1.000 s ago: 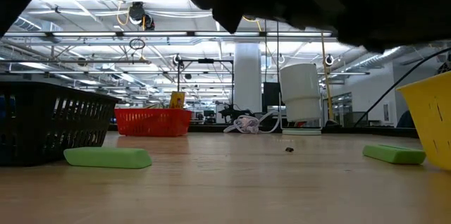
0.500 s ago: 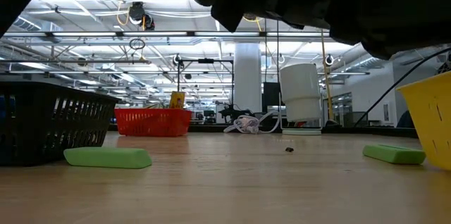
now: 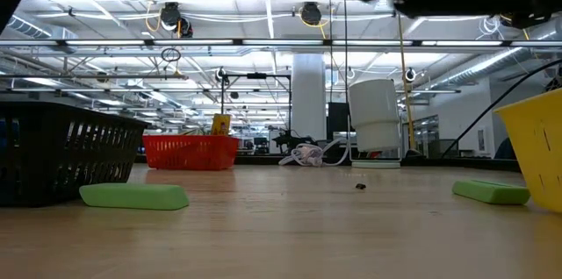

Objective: Pick & Place School Supplies
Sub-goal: Put the green eraser into the yellow bin

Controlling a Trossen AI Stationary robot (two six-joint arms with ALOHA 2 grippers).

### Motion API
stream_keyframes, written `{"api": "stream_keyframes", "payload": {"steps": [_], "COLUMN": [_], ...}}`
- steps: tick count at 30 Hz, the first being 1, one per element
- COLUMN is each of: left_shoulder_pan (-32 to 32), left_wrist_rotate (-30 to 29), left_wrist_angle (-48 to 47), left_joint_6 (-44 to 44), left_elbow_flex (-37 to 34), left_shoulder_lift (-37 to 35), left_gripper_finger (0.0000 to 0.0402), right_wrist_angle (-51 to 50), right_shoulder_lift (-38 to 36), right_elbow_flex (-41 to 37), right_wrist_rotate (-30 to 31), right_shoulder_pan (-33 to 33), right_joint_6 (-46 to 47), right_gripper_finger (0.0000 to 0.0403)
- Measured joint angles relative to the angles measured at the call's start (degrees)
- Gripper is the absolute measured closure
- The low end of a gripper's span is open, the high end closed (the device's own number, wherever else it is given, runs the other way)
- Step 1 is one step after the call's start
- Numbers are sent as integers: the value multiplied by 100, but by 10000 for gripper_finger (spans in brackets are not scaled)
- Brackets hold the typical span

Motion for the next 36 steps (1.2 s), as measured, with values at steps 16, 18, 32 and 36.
{"api": "stream_keyframes", "payload": {"steps": [16,18,32,36], "left_shoulder_pan": [-870,-893,-942,-1026], "left_wrist_rotate": [-2050,-2059,-1710,-1641], "left_wrist_angle": [-3958,-3833,-3866,-3754], "left_joint_6": [-2439,-2559,-3066,-3151], "left_elbow_flex": [-999,-1179,-1344,-1344], "left_shoulder_lift": [-645,-642,-864,-876], "left_gripper_finger": [218,218,217,217], "right_wrist_angle": [-232,-232,-238,-262], "right_shoulder_lift": [-2,-2,-2,-2], "right_elbow_flex": [0,0,-2,-2], "right_wrist_rotate": [20,20,22,24], "right_shoulder_pan": [0,0,0,0], "right_joint_6": [270,270,278,278], "right_gripper_finger": [213,213,215,215]}}
